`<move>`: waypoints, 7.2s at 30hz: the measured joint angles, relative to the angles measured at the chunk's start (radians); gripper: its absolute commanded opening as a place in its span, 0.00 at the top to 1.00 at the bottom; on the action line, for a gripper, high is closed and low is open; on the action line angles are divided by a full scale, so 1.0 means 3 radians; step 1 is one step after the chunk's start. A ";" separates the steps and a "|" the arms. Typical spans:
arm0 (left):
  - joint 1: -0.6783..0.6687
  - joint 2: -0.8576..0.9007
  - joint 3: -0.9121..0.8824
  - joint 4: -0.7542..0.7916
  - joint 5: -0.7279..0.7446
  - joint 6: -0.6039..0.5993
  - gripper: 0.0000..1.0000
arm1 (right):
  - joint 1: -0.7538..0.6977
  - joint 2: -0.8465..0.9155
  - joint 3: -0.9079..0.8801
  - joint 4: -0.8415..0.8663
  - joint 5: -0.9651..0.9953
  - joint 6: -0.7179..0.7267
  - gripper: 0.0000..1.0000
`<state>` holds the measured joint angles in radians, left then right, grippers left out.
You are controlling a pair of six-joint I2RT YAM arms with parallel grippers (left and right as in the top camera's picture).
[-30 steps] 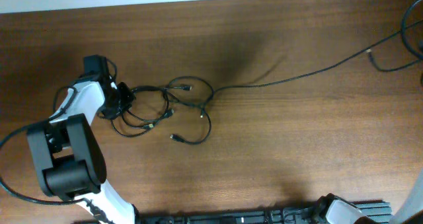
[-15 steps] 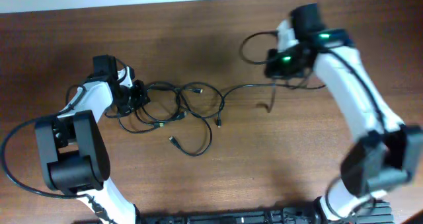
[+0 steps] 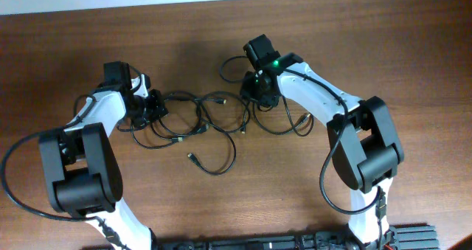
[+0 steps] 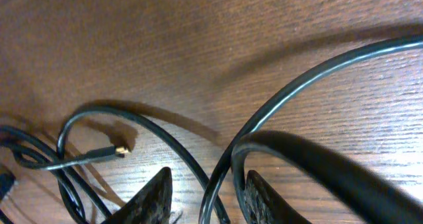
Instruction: Untangle cables
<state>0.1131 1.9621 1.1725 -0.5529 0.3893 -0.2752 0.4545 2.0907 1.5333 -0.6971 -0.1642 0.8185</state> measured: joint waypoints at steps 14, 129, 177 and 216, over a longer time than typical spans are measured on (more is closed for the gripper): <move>-0.0004 0.0000 0.0000 -0.0036 -0.0022 0.0011 1.00 | -0.1259 -0.0177 0.1522 -0.0626 0.0025 -0.1324 0.96; 0.0867 0.0076 0.0319 -0.0830 -0.1972 -0.0394 1.00 | -0.3129 -0.0558 0.2954 -0.3146 0.1681 -0.1406 0.96; -0.0707 0.0303 0.0645 -0.0460 0.0731 0.0576 0.18 | -0.1186 -0.0769 0.1424 -0.2087 -0.0362 -0.1677 0.01; 0.0385 -0.0432 0.1016 -0.1068 -0.0690 -0.0332 0.01 | 0.1021 0.0160 -0.0566 0.1518 0.1011 -0.0738 0.96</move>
<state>0.2287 1.8324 1.4773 -0.8734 0.1822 -0.3748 0.7609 2.1387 1.3636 -0.2417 0.1390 0.5972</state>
